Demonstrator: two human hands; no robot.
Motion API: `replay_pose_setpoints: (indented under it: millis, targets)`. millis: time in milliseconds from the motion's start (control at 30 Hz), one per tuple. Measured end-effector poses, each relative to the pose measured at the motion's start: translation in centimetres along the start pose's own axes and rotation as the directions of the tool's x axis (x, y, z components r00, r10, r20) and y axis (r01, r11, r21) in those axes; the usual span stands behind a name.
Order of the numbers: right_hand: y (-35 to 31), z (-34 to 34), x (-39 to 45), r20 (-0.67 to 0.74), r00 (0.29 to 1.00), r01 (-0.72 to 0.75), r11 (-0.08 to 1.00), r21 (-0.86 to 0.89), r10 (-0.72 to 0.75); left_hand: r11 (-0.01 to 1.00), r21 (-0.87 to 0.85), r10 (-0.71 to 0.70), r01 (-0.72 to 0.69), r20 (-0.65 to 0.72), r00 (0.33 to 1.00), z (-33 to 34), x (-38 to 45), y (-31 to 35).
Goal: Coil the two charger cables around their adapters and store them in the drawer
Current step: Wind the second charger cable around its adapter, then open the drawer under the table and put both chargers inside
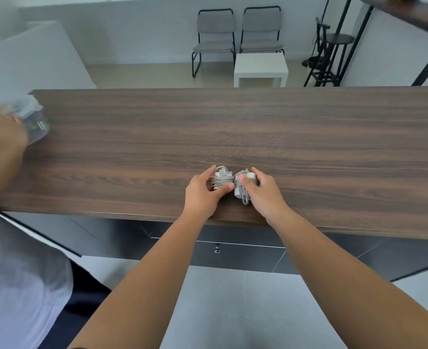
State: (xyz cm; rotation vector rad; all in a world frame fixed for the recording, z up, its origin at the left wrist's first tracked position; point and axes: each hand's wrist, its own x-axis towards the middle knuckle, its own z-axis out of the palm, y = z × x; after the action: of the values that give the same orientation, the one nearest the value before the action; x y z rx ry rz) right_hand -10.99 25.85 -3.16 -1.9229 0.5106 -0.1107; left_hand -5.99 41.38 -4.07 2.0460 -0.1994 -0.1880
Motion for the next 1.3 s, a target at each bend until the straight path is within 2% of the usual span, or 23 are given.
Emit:
replay_pose_setpoints:
  millis: [167, 267, 400, 467, 533, 600, 700, 767, 833, 933, 1033, 1100, 1200, 1300]
  targets:
    - [0.2, -0.3, 0.0, 0.057, 0.998, -0.013, 1.000, -0.023, 0.014, 1.000, 0.004, 0.003, -0.003, 0.042, 0.999, -0.4, -0.4, -0.2]
    - [0.6, -0.5, -0.7, 0.034, 0.999, -0.032, 0.999, 0.038, 0.031, 1.000, 0.017, -0.022, 0.021, 0.023, 0.999, -0.5, -1.0, -0.3]
    - [1.3, -0.4, -3.7, -0.141, 0.989, -0.009, 0.985, 0.173, 0.034, 0.997, -0.056, -0.053, 0.051, -0.041, 0.998, -0.2, -2.8, 0.1]
    - [2.1, 0.3, -6.3, -0.266, 0.963, 0.101, 0.963, 0.248, -0.033, 0.992, -0.126, -0.041, 0.026, -0.116, 0.992, 0.2, -4.5, 0.0]
    - [3.4, 1.3, -8.9, -0.308, 0.944, 0.205, 0.939, 0.277, -0.116, 0.975, -0.222, -0.021, -0.024, -0.196, 0.980, 0.5, -6.4, -0.7]
    - [5.3, 2.1, -10.7, -0.226, 0.969, 0.161, 0.947, 0.278, -0.098, 0.943, -0.331, -0.047, -0.042, -0.258, 0.965, 0.9, -8.7, -2.2]
    - [9.2, 3.2, -10.8, -0.060, 0.998, 0.000, 0.981, 0.196, 0.012, 0.894, -0.448, -0.182, 0.025, -0.312, 0.933, 1.6, -11.0, -5.4]
    - [12.1, 4.2, -9.6, 0.043, 0.992, -0.122, 0.988, 0.099, 0.118, 0.897, -0.425, -0.261, 0.125, -0.277, 0.925, 2.3, -11.3, -8.2]
    - [15.2, 5.5, -8.2, 0.119, 0.959, -0.263, 0.964, 0.037, 0.257, 0.901, -0.339, -0.339, 0.272, -0.157, 0.928, 3.3, -10.7, -11.8]
    - [19.4, 7.4, -6.0, 0.134, 0.861, -0.498, 0.866, 0.037, 0.490, 0.877, -0.173, -0.450, 0.449, 0.034, 0.892, 4.8, -9.2, -17.2]
    - [22.0, 8.6, -3.7, 0.184, 0.693, -0.716, 0.635, 0.290, 0.697, 0.824, -0.122, -0.550, 0.553, 0.061, 0.833, 6.7, -7.7, -22.4]
    - [23.8, 9.1, -2.7, 0.174, 0.612, -0.750, 0.496, 0.438, 0.771, 0.756, -0.048, -0.644, 0.653, 0.127, 0.754, 8.4, -6.7, -26.2]
    - [26.3, 9.5, -1.1, 0.149, 0.589, -0.713, 0.424, 0.559, 0.794, 0.713, 0.154, -0.696, 0.684, 0.274, 0.664, 11.2, -5.1, -31.2]
    - [28.7, 9.2, 1.0, 0.156, 0.611, -0.630, 0.356, 0.691, 0.776, 0.698, 0.145, -0.710, 0.701, 0.264, 0.653, 13.5, -3.1, -33.5]
